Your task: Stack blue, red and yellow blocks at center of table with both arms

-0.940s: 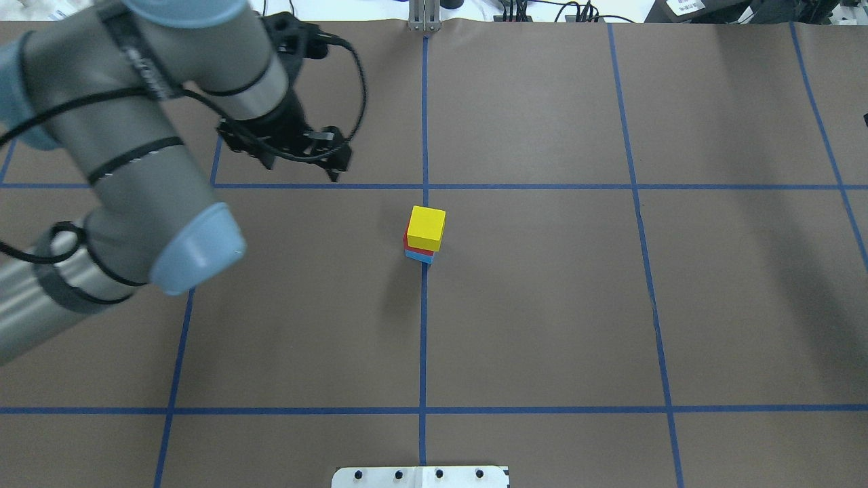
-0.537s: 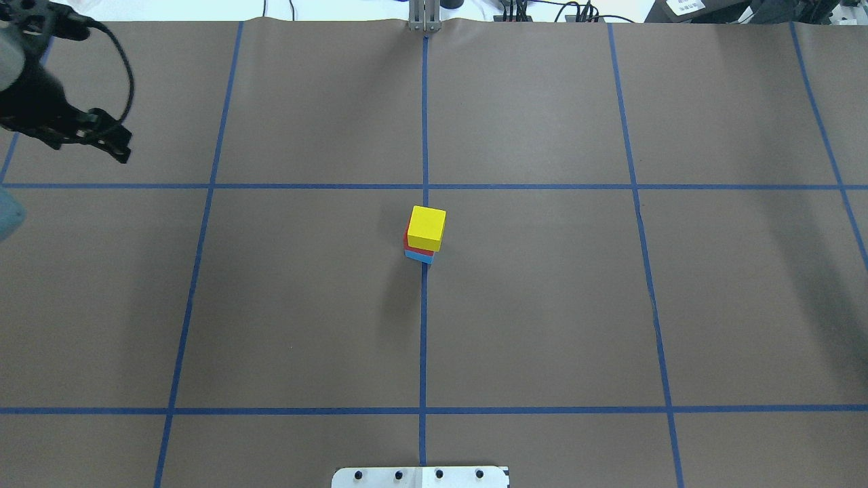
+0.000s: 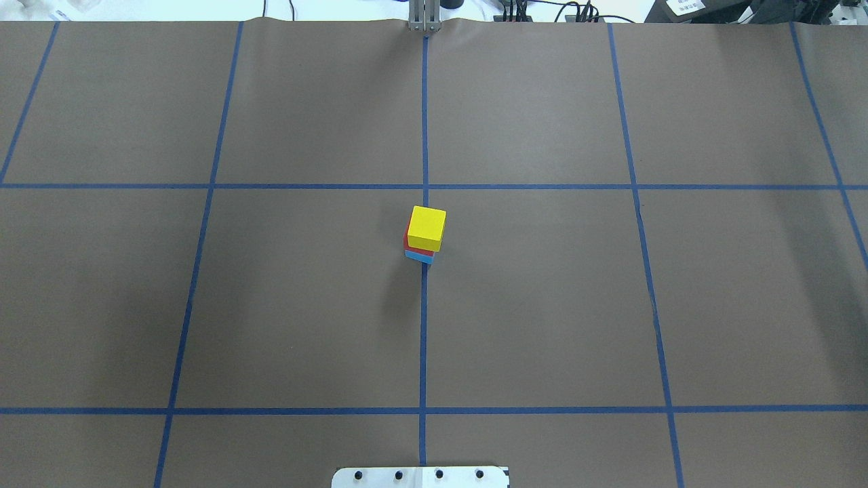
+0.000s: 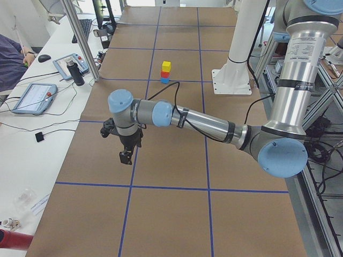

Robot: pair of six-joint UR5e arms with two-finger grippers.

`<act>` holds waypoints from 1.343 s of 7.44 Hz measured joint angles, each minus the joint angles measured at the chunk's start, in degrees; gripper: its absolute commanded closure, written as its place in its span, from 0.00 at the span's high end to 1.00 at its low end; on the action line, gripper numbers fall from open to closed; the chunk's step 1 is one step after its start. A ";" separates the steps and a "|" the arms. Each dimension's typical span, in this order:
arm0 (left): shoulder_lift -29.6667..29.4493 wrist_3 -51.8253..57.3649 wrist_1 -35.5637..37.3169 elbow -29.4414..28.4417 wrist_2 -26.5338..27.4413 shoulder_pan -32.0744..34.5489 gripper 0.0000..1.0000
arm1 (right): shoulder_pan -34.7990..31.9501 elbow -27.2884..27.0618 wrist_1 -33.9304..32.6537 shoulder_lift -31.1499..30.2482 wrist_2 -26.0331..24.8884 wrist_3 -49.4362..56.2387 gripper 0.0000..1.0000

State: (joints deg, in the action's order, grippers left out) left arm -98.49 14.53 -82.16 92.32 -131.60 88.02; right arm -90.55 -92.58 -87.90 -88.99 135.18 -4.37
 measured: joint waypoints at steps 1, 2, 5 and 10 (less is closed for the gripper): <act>0.39 3.92 -4.34 -4.96 -1.21 1.86 1.00 | -0.35 0.06 -0.17 -0.24 0.32 0.41 1.00; 0.68 5.57 -8.76 -8.28 -1.31 2.56 1.00 | -0.50 0.12 -0.30 -0.41 0.60 0.58 1.00; 1.73 -7.56 -15.12 -8.37 -0.41 2.83 1.00 | -1.05 -0.02 -5.03 0.65 0.82 1.42 1.00; 5.02 -20.18 -14.95 -1.43 -0.66 1.03 1.00 | -2.36 0.27 -9.94 1.40 0.80 4.60 1.00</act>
State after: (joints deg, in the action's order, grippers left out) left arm -93.48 -5.65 -97.12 90.89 -132.26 89.05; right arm -92.91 -92.31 -97.85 -87.59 135.98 0.23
